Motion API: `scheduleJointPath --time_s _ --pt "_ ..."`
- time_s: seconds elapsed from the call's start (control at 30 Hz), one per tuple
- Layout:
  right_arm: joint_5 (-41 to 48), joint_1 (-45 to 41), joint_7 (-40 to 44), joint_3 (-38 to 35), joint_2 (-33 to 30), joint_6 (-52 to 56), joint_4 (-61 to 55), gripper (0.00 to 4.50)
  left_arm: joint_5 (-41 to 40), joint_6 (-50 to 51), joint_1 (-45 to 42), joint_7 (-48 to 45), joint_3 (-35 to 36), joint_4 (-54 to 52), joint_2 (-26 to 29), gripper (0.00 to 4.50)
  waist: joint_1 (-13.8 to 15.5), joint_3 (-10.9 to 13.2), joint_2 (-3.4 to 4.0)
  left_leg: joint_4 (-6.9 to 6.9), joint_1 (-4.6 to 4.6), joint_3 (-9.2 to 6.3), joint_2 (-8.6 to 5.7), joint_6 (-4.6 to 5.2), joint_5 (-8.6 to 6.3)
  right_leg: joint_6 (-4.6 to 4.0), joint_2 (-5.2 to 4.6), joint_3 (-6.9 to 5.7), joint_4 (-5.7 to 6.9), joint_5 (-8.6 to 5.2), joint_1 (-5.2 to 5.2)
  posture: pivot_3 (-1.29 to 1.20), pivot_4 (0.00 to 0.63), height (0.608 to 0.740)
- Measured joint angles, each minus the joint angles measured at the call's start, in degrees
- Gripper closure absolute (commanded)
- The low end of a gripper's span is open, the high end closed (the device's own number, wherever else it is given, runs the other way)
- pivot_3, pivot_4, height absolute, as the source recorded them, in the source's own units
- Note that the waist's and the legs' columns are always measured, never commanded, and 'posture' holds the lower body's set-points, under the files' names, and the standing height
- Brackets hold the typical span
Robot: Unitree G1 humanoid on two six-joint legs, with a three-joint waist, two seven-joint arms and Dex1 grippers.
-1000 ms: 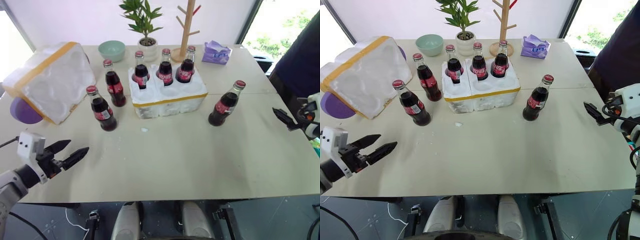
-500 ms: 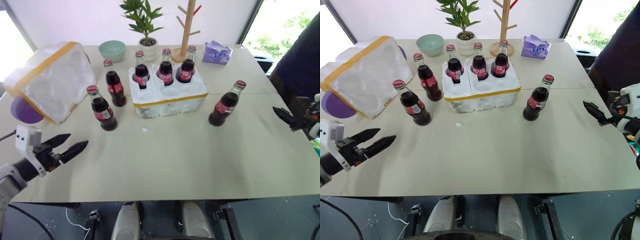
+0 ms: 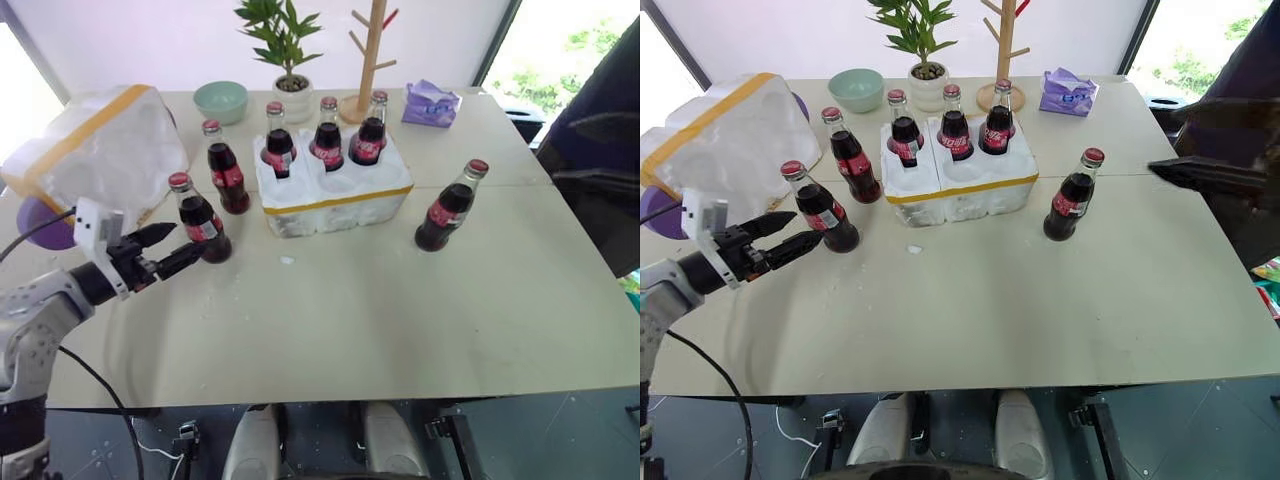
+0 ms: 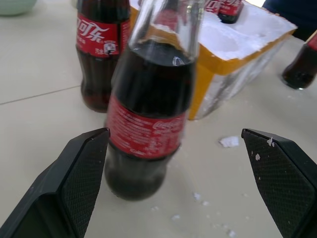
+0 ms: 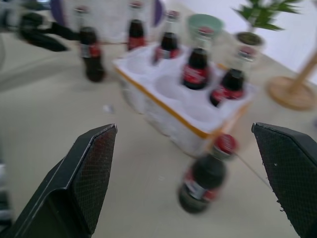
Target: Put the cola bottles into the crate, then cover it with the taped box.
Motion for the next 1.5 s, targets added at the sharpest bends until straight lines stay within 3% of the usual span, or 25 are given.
scheduleJointPath --time_s 0.33,0.43,0.5,0.53,0.73,0.9,0.97,1.1,1.23,1.5 --pt "11.94 -3.32 -5.36 0.11 2.55 8.28 -10.03 0.0 6.13 -6.66 -10.99 -2.93 -6.83 12.04 -3.96 0.05 0.2 0.01 -0.03 0.04 -0.06 0.0 -0.02 0.0 0.0 0.01 -0.03 0.0 -0.01 0.02 0.0 0.0 0.15 0.74" --pt "14.68 -4.67 -8.39 0.11 2.93 9.66 -11.38 0.0 7.8 -8.38 -12.71 -3.49 -8.48 14.84 -5.2 0.92 0.13 0.01 -0.03 0.03 -0.06 0.0 -0.02 0.01 0.0 0.02 -0.01 0.0 0.0 0.02 0.0 0.0 0.15 0.74" --pt "15.03 -4.67 -9.91 0.12 3.21 9.68 -11.92 0.0 8.89 -9.47 -13.17 -3.73 -8.2 15.54 -4.97 1.8 0.08 0.01 -0.03 0.03 -0.06 0.01 -0.02 0.01 0.0 0.02 -0.02 0.0 -0.01 0.02 0.0 0.0 0.15 0.74" --pt "15.03 -4.67 -10.61 0.14 3.27 9.68 -11.95 0.0 9.0 -9.42 -13.14 -4.23 -8.29 15.55 -4.46 1.87 0.1 0.01 -0.03 0.03 -0.06 0.02 -0.02 0.01 0.0 0.02 -0.03 0.0 -0.01 0.02 0.0 0.0 0.15 0.74" --pt "16.16 -5.12 -13.82 0.23 3.75 10.72 -11.88 0.0 8.02 -6.69 -11.16 -6.99 -7.96 13.02 -0.81 1.87 -0.21 0.02 -0.05 0.0 -0.06 0.05 0.0 0.01 0.0 0.02 -0.03 0.02 -0.01 0.02 -0.05 0.0 0.15 0.74" --pt "14.72 -4.55 -15.38 0.68 4.97 9.18 -12.87 0.0 -0.46 5.47 -9.88 -13.72 -7.92 5.66 4.6 1.87 0.07 0.06 -0.08 -0.01 -0.12 0.05 0.01 0.01 0.0 0.01 -0.03 0.02 0.02 0.02 -0.12 0.0 0.15 0.74" --pt "14.5 -4.48 -15.95 1.1 5.6 8.92 -12.94 0.0 -3.95 9.59 -14.22 -15.15 -8.48 4.73 4.71 1.87 0.7 0.13 -0.18 0.1 -0.18 -0.04 0.0 0.0 0.01 0.01 -0.01 -0.02 0.03 0.02 -0.1 0.0 0.15 0.74" --pt "14.16 -3.86 -17.2 1.95 7.26 8.32 -14.07 0.0 -7.83 12.62 -33.48 -14.06 -9.12 7.86 -1.58 1.87 1.95 0.19 -0.31 0.53 -0.4 -0.15 -0.04 0.01 0.01 0.02 0.01 -0.09 0.04 0.06 0.02 0.0 0.15 0.74" --pt "13.71 -3.67 -19.52 2.01 8.57 7.96 -14.84 0.0 -6.86 9.74 -48.78 -9.38 -10.73 18.38 -13.29 1.87 1.81 0.18 -0.29 0.84 -0.57 -0.14 -0.13 0.19 -0.09 0.34 -0.01 -0.04 0.0 0.23 0.07 0.0 0.15 0.74" --pt "12.86 -2.79 -24.35 1.58 9.5 7.76 -15.38 0.0 11.54 -8.56 -57.71 -6.74 -21.96 42.45 -25.85 1.87 1.29 0.19 -0.29 0.76 -0.76 -0.18 -0.09 0.21 -0.09 0.41 0.08 -0.04 0.09 0.26 -0.25 0.0 0.15 0.74"
